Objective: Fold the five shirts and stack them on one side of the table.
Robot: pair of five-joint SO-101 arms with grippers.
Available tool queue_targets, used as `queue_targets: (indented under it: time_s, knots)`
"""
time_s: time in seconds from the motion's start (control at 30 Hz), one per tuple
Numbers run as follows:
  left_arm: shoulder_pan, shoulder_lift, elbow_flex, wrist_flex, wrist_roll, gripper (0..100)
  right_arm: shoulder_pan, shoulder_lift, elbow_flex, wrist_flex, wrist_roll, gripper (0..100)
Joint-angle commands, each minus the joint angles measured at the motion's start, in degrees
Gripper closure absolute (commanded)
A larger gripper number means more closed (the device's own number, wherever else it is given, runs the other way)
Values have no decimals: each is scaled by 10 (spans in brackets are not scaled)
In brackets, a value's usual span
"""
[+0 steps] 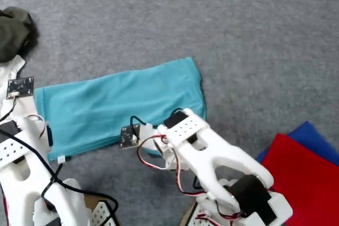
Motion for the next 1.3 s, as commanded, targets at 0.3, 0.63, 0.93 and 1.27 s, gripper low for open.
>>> queue_targets:
  time_s: [0.3, 0.63, 0.93, 1.27]
  knots:
    - [-41, -12, -5, 0, -62, 980, 9, -9, 8, 5, 4, 825]
    - [-40, -12, -4, 0, -61, 980, 7, -182, 8, 99, 5, 768]
    - [-40, -11, -3, 3, -60, 980, 7, -106, 7, 25, 5, 767]
    - [-43, -12, -3, 4, -58, 980, 7, 70, 0, -83, 8, 771]
